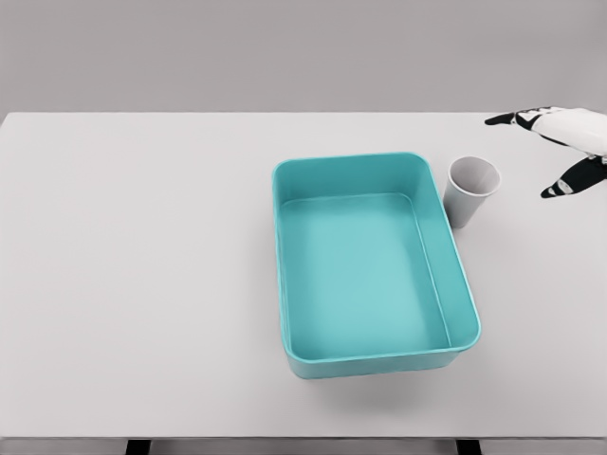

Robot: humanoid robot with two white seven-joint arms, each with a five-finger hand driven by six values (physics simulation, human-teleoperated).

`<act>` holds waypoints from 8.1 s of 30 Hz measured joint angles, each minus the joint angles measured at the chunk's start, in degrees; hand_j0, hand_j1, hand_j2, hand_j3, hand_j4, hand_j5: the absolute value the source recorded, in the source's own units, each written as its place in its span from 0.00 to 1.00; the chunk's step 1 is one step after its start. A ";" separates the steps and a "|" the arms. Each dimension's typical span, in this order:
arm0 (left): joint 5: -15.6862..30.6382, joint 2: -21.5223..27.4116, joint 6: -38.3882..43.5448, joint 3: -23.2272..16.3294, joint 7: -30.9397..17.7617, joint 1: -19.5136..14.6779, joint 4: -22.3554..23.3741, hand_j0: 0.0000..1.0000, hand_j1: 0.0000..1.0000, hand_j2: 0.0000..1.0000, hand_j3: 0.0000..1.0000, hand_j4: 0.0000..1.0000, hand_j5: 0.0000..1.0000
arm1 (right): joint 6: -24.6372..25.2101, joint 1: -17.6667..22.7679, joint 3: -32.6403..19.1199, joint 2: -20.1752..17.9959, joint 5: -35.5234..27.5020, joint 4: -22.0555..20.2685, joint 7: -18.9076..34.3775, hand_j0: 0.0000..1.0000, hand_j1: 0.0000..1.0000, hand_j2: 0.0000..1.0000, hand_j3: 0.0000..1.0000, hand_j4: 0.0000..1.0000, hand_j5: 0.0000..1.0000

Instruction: Put the paper cup into the basket with your right arm

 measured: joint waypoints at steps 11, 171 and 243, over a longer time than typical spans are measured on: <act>0.00 0.00 0.00 0.00 -0.01 0.00 -0.01 1.00 1.00 1.00 1.00 1.00 1.00 | -0.39 0.00 -2.68 0.10 -10.27 3.95 2.10 1.00 1.00 1.00 1.00 1.00 1.00; 0.00 0.00 0.00 0.00 0.00 0.00 0.00 1.00 1.00 1.00 1.00 1.00 1.00 | -14.57 -2.29 -8.15 21.43 -26.76 21.14 3.17 0.76 0.76 0.76 0.76 0.76 0.76; 0.00 0.00 0.00 0.01 0.00 0.00 -0.01 1.00 1.00 1.00 1.00 1.00 1.00 | -14.96 10.63 -13.11 19.92 -23.03 2.19 3.18 1.00 1.00 1.00 1.00 1.00 1.00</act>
